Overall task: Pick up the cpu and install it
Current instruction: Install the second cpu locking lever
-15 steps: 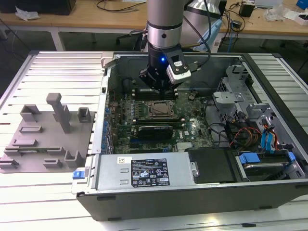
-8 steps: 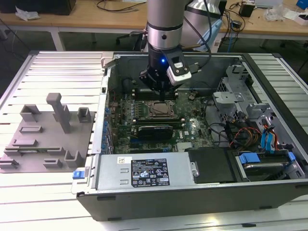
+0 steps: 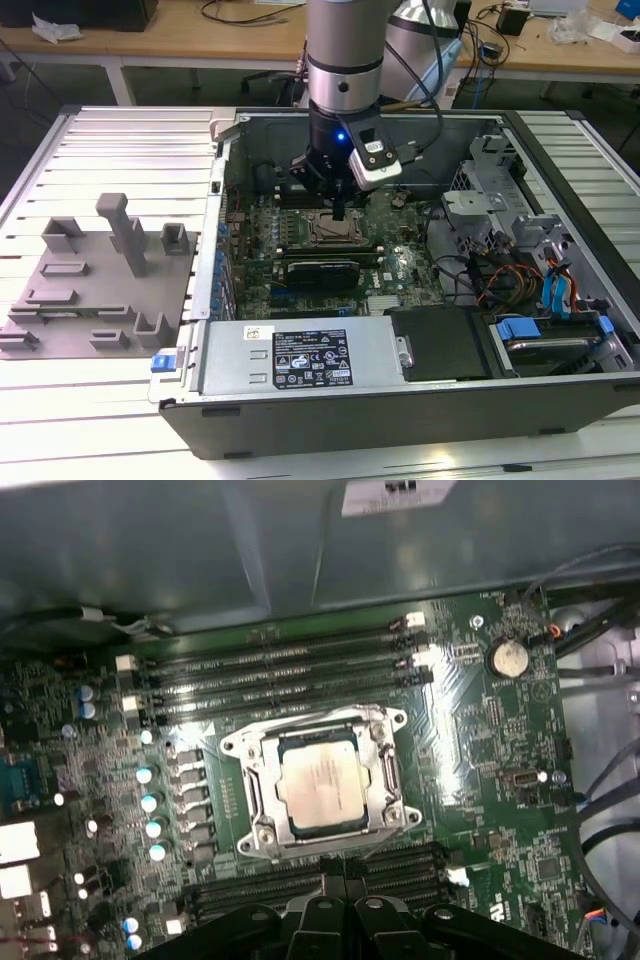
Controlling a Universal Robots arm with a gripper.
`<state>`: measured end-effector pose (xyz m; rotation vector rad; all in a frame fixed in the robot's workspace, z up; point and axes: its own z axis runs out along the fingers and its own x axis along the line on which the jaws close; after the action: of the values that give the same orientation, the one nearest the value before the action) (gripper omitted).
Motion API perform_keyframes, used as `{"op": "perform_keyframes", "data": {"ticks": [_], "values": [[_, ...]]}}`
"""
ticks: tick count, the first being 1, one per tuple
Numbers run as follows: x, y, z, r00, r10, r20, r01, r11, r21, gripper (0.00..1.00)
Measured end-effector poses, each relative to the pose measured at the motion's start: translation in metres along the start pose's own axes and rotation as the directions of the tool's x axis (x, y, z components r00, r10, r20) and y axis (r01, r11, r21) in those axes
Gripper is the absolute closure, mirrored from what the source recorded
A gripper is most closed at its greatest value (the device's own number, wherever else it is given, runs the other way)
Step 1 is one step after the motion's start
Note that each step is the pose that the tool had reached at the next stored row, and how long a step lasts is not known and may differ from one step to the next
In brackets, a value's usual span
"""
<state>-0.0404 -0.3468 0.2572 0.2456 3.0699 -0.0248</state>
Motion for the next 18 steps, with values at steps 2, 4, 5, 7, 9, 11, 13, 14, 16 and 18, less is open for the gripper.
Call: {"op": "perform_keyframes", "data": {"ticks": [2,4,5,7,9,11,13,14,16,18], "values": [[-0.0004,-0.0034,0.002,1.0,-0.005,0.0,0.005,1.0,-0.0003,0.89],[-0.0006,-0.0048,0.004,0.9999,-0.011,0.0001,0.011,0.9999,-0.0006,0.89],[-0.0005,-0.0056,0.0059,0.9998,-0.02,0.0002,0.02,0.9998,-0.0012,0.89],[-0.0006,-0.0064,0.0076,0.9994,-0.033,0.0004,0.033,0.9994,-0.0019,0.89],[-0.0005,-0.0069,0.0084,0.9992,-0.041,0.0005,0.041,0.9992,-0.0025,0.89],[-0.0006,-0.0068,0.0084,0.9991,-0.042,0.0005,0.042,0.9991,-0.0025,0.89],[-0.0006,-0.0069,0.0084,0.9991,-0.042,0.0005,0.042,0.9991,-0.0025,0.89],[-0.0006,-0.0069,0.0085,0.9991,-0.042,0.0005,0.042,0.9991,-0.0025,0.89],[-0.0008,-0.0077,0.009,0.9991,-0.042,0.0005,0.042,0.9991,-0.0027,0.89],[-0.0008,-0.0089,0.0094,0.9991,-0.042,0.0005,0.042,0.9991,-0.0028,0.89]]}}
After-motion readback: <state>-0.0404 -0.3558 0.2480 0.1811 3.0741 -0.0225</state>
